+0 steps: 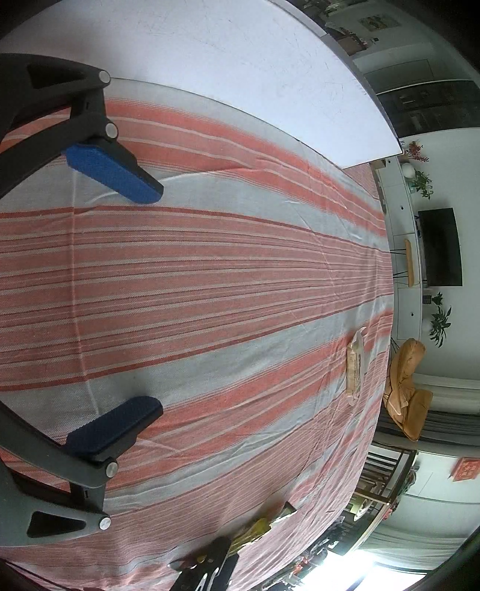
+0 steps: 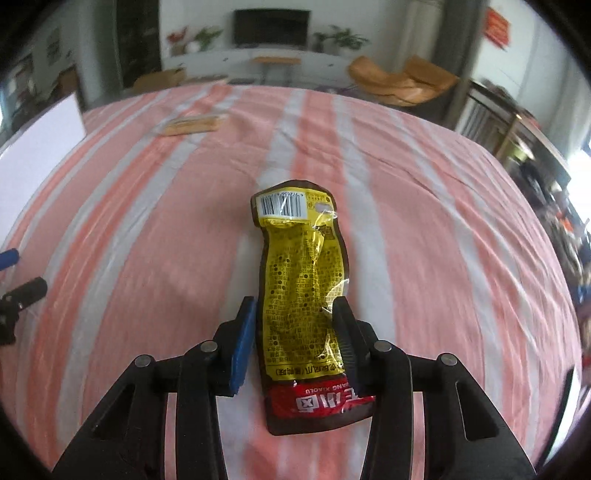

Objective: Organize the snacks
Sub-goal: 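Lower the open right tool around the yellow-and-red packet, then grasp the small tan cake bar with the left tool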

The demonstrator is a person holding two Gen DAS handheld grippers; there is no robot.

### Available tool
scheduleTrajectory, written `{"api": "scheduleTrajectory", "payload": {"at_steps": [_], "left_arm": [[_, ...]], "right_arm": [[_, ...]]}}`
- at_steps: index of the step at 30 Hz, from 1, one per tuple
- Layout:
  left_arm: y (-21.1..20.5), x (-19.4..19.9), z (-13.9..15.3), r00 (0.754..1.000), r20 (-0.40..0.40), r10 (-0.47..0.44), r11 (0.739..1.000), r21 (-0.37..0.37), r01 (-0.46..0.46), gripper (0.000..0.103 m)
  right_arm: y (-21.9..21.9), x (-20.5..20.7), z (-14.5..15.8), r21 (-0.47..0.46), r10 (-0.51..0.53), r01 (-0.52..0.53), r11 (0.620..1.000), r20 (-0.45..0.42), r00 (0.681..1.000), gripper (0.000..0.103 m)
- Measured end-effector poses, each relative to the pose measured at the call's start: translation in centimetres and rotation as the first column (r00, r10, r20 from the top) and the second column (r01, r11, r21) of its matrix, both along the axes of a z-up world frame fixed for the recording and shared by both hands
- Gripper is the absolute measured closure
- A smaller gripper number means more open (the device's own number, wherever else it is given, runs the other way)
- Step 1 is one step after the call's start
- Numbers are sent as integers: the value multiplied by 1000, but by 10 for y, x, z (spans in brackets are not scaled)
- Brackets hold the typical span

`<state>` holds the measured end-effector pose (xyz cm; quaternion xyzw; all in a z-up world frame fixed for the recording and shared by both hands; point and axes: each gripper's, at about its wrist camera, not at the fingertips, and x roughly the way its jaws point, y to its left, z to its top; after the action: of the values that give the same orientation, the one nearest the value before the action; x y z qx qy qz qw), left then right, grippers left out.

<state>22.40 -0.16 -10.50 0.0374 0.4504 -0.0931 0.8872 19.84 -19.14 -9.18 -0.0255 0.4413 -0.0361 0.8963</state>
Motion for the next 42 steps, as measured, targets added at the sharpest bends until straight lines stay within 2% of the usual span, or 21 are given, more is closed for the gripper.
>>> {"api": "scheduleTrajectory", "payload": {"at_steps": [4,5,7,10,19,22,24,26,28,29,31,32,34,35,38,41,42], "left_arm": [[0,1,0,1000,0,0,1000,0,0,0],[0,1,0,1000,0,-1,1000,1,1,0],[0,1,0,1000,-1,-1,1000,0,1,0],[0,1,0,1000,-1,-1,1000,0,1,0],[-1,2,0,1000,-5,-7,1000,2,7,0],[-4,18,6,996,-52,-67,998,5,67,1],[-9,39,23,989,-51,-137,990,-21,136,1],[-24,67,43,973,-60,-223,975,-7,223,1],[-51,98,60,937,-100,-334,940,28,339,0],[-71,115,64,910,-129,-394,912,70,405,0],[-95,134,63,884,-146,-444,872,153,464,0],[-113,144,57,867,-157,-473,840,215,497,1],[-133,160,47,846,-173,-504,805,260,533,1],[-139,168,44,842,-174,-510,801,262,539,1],[-155,198,40,854,-144,-500,821,236,520,1],[-161,227,38,888,-87,-452,863,211,460,1],[-160,237,34,897,-93,-432,877,187,442,1]], "right_arm": [[-2,-5,-2,-3,-26,26,1000,42,999,50],[-3,-5,-2,-4,-35,35,999,40,999,40],[-8,-2,-3,0,-71,71,997,33,997,30],[-19,2,-5,83,-92,90,992,18,996,25],[-22,-3,-4,88,-87,85,992,16,996,20],[-20,-3,-6,89,-87,85,992,16,996,20],[-20,-3,-5,90,-87,85,992,16,996,20],[-20,-3,-6,89,-87,86,992,16,996,20],[-19,-3,-5,89,-87,85,992,16,996,20],[-19,-3,-5,89,-87,85,992,15,996,19],[-19,-4,-6,89,-86,84,992,15,996,19],[-20,-5,-6,89,-87,85,992,16,996,19],[-19,-4,-6,91,-86,85,992,16,996,19],[-18,-3,-7,90,-86,85,992,15,996,19],[-18,-3,-7,91,-86,84,992,15,996,17],[-15,-1,-7,92,-83,81,992,14,996,17],[-15,-1,-7,92,-83,81,992,14,996,17]]}}
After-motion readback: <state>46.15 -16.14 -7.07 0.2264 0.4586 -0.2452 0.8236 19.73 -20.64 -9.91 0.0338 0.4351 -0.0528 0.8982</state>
